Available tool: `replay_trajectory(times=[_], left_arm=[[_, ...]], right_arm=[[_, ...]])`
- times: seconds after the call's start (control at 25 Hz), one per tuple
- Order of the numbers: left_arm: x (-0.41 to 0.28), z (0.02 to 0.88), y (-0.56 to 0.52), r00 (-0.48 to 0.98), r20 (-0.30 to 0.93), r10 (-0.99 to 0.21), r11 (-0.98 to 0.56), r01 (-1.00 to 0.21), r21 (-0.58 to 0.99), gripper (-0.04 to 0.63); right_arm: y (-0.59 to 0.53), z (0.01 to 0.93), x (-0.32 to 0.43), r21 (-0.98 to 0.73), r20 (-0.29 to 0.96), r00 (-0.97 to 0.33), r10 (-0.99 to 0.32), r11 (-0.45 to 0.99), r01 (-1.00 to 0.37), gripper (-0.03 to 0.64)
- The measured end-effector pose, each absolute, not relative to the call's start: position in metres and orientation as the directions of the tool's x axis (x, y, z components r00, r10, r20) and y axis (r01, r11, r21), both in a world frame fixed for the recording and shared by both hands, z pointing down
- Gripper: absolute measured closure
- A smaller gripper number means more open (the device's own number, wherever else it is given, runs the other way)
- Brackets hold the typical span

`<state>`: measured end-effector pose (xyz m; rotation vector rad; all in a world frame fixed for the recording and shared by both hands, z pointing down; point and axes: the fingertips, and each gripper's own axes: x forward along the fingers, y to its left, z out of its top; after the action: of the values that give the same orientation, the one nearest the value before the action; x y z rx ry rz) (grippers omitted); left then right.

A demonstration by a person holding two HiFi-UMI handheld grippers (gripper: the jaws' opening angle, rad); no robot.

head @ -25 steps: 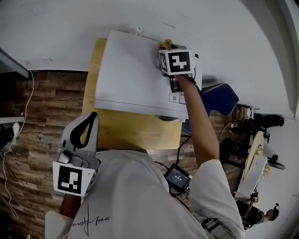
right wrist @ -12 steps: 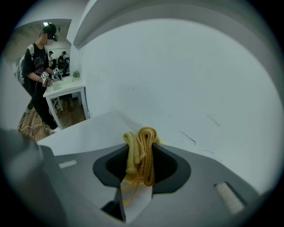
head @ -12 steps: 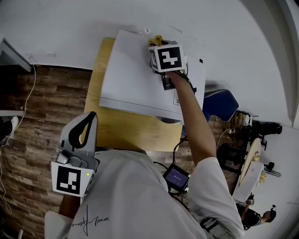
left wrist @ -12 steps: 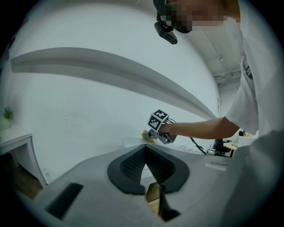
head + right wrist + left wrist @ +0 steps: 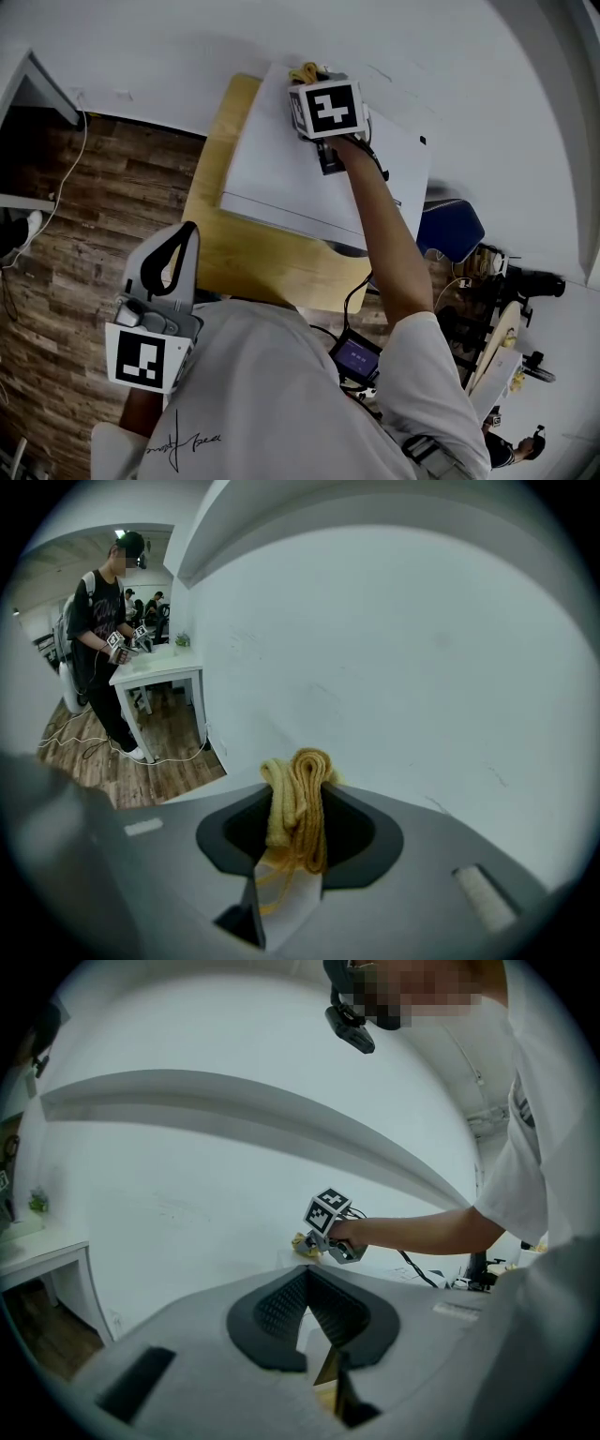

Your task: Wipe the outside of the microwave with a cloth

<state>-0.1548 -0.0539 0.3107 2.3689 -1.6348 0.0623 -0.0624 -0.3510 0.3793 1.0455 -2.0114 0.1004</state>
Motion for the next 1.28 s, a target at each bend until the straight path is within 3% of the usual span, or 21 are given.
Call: replay_trajectory(times=[0.2,0.44,0.56,0.84,1.28], left_arm=[[-0.165,0.311,-0.050,0.325,0.196,-0.925,-0.284,-0.935,0.211,0.601],[-0.161,0.306,-0.053,0.336,0.175,-0.925,-0.299,-0.931,0.211,0.601],[-0.153,0.306,-0.054,0.363,0.172,-0.916,-0.327,-0.923,0.204,0.601],[-0.128,0.304,-0.065,0.434,0.162,-0.886,-0.398,-0.892,0.213,0.601],[-0.080,0.308,-0.074,0.541,0.171,-0.823,-0.510,-0.837,0.196,0.601]], right_arm=[[-0.345,0.379,-0.098,0.260,0.707,-0.354,-0.613,0.690,-0.675,0.495],[-0.302,0.360,-0.149,-0.008,0.668,-0.618,-0.414,0.827,-0.562,0.497],[-0.291,0.328,-0.150,-0.002,0.597,-0.676,-0.433,0.842,-0.540,0.489],[-0.303,0.284,-0.080,0.095,0.551,-0.624,-0.554,0.785,-0.613,0.489],[-0.315,0.294,0.105,0.183,0.593,-0.382,-0.709,0.581,-0.793,0.489]])
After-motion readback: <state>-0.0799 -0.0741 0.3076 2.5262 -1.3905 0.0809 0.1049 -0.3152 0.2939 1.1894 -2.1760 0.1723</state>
